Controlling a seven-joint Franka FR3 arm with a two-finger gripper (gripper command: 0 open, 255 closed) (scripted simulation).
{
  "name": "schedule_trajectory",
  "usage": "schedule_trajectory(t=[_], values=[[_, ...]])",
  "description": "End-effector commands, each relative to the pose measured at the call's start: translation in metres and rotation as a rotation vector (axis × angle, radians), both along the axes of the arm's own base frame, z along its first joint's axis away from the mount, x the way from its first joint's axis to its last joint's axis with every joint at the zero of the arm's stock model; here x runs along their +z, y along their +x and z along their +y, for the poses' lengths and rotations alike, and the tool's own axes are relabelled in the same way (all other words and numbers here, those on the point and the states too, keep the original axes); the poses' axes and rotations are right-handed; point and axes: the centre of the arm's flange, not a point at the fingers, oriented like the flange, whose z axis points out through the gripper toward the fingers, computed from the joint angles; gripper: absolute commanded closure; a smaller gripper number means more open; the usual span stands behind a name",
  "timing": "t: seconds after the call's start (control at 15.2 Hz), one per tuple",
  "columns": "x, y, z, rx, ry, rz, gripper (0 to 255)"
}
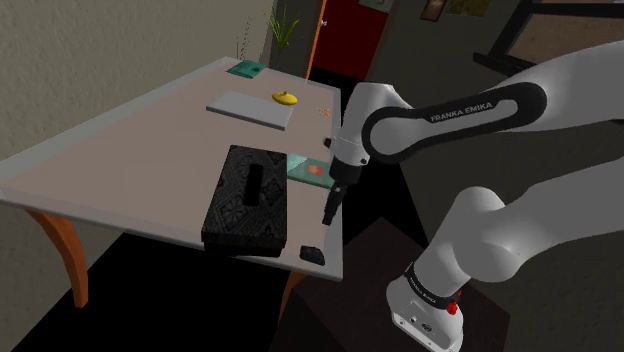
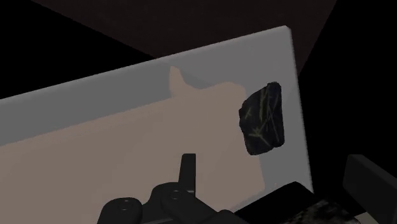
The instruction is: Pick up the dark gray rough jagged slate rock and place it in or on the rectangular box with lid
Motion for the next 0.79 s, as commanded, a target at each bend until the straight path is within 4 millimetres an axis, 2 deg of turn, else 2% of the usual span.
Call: schedule_trajectory(t=[0.0,0.33,0.73], values=[[-0.019,-0.004,0.012,0.053,0.034,-0.006,0],[-0.063,-0.016,0.045,0.175,0.11,-0.012,0],[-0.093,-0.021,0.053,0.175,0.11,-0.012,0]])
